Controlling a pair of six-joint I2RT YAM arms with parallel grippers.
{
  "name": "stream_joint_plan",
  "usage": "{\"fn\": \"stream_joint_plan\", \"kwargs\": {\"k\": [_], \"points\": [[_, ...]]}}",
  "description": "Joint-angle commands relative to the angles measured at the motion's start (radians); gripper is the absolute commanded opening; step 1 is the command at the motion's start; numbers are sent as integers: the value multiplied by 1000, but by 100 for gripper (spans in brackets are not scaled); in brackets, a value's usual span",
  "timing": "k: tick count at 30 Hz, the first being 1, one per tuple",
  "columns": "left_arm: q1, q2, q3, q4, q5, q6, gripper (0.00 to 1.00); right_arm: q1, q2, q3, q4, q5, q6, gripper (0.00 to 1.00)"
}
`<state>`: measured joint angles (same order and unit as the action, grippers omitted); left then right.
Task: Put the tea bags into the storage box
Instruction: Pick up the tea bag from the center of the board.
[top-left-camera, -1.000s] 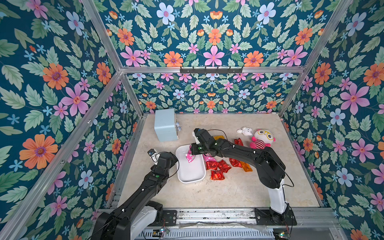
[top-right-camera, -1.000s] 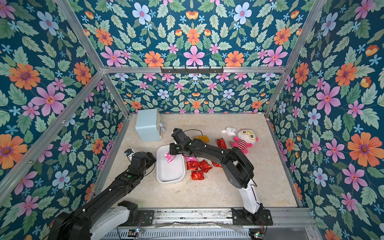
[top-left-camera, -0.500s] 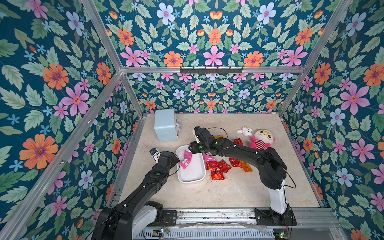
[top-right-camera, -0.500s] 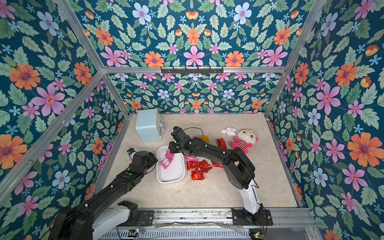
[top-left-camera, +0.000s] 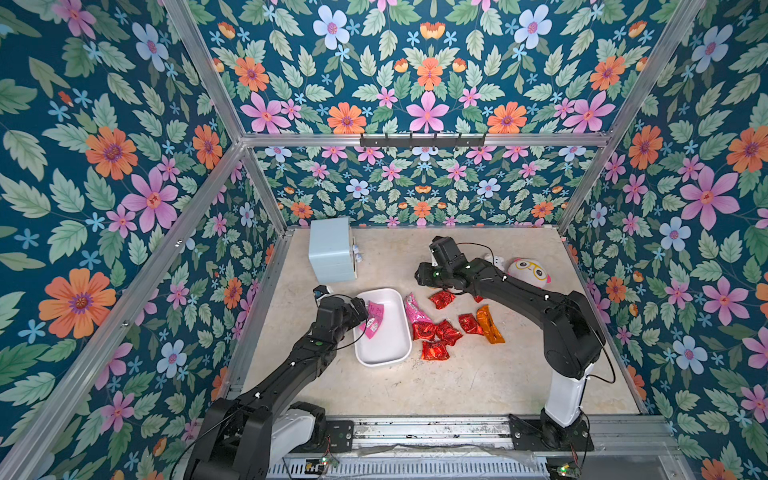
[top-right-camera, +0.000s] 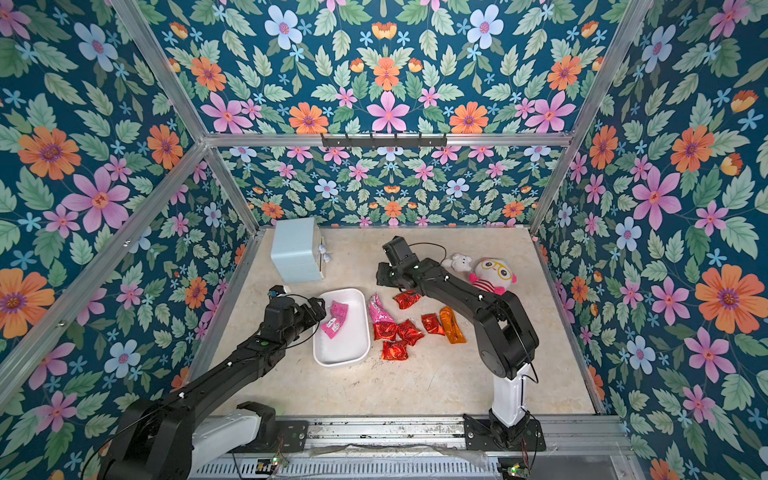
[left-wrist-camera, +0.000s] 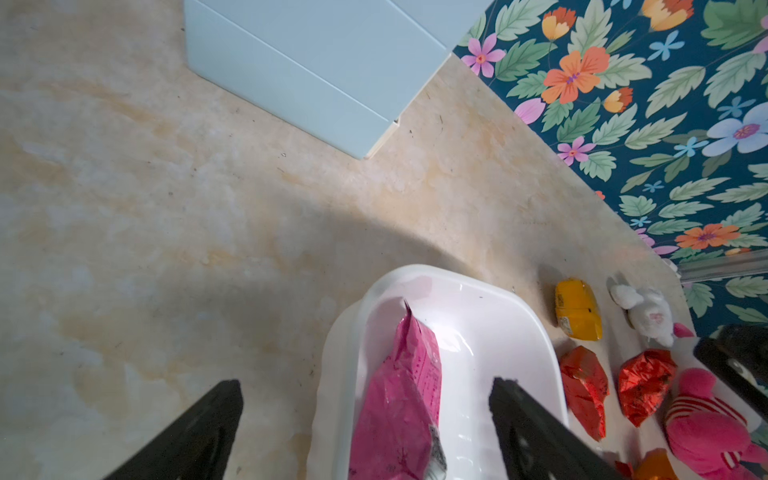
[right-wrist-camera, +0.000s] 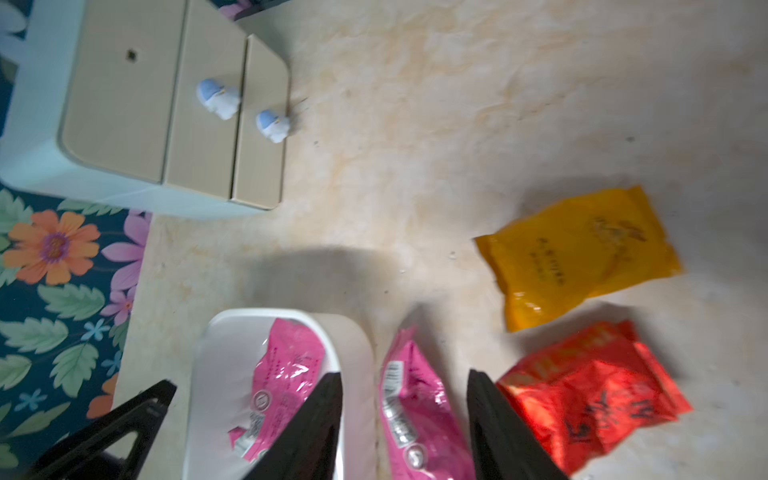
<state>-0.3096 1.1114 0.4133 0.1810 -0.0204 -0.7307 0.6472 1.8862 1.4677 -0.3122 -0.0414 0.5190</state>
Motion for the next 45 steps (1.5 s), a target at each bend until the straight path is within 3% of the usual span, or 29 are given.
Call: {"fn": "stream_joint_plan", "kwargs": {"k": [1, 5, 15, 23, 34, 39, 45], "points": [[10, 10, -18, 76, 68, 3, 99, -57, -4, -26, -28, -7, 56, 53], [24, 23, -47, 159, 132, -11, 99, -92, 21, -34, -18, 35, 50, 54], [97, 12, -82, 188, 192, -22, 99, -99, 240, 177, -109, 93, 42, 79], [127, -35, -108, 166, 197, -29, 99, -97, 381, 332, -186, 66, 24, 85], [132, -29, -111, 155, 189, -53, 99, -87, 340, 197, -114, 47, 7, 79], [132, -33, -111, 139, 178, -58, 99, -58, 287, 187, -93, 95, -39, 82], [132, -46, -117, 127, 158, -65, 99, -46, 255, 224, -242, 146, 6, 89]]}}
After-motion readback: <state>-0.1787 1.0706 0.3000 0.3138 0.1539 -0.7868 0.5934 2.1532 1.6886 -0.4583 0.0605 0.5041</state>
